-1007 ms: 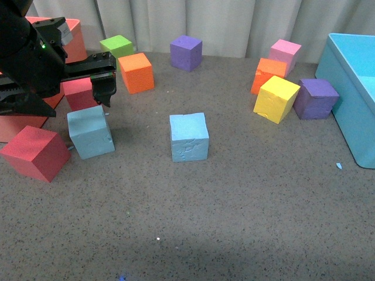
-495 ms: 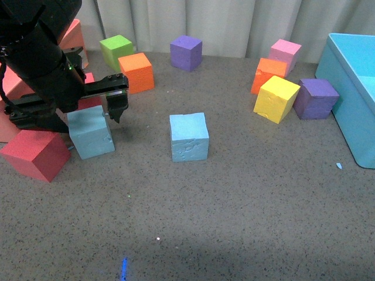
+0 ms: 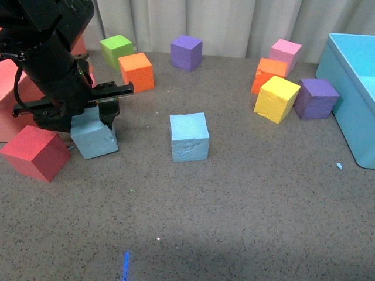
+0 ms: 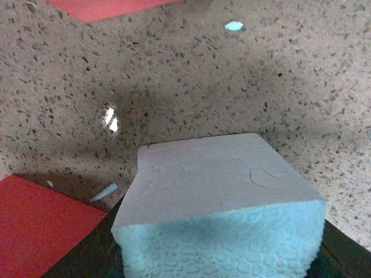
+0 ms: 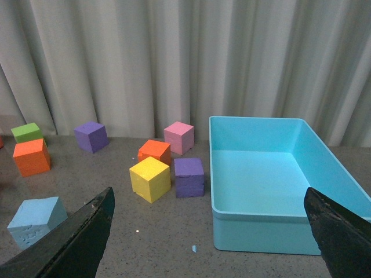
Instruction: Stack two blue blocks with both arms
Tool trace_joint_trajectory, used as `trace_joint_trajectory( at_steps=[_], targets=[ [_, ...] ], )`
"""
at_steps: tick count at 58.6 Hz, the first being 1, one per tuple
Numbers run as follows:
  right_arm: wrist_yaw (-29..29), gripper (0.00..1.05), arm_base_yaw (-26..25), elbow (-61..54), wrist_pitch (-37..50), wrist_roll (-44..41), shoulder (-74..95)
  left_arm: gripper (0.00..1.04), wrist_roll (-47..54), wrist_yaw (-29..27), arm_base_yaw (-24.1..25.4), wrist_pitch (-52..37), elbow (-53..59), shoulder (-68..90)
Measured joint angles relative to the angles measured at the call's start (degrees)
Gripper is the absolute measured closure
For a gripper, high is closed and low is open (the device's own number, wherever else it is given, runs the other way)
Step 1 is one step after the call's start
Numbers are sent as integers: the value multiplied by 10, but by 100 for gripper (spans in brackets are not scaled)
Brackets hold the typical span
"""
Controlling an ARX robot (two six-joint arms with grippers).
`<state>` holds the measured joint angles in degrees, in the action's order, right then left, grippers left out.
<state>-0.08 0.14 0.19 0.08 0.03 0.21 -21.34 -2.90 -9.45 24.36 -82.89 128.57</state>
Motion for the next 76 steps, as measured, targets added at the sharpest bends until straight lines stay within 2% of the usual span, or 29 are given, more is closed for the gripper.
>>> trace_joint_trajectory(
  at_steps=[11, 21, 47, 52, 76],
  targets=[
    [0, 9, 0, 0, 0, 0, 0, 57, -9, 4, -28, 8, 5, -66],
    [0, 9, 0, 0, 0, 0, 0, 57, -18, 1, -74, 25, -11, -99],
    [0, 9, 0, 0, 0, 0, 0, 58, -46, -37, -193, 75, -111, -34],
    [0, 9, 0, 0, 0, 0, 0, 58, -30, -51, -194, 81, -122, -12],
    [0, 9, 0, 0, 0, 0, 0, 58, -21, -56, -190, 84, -123, -10]
  ],
)
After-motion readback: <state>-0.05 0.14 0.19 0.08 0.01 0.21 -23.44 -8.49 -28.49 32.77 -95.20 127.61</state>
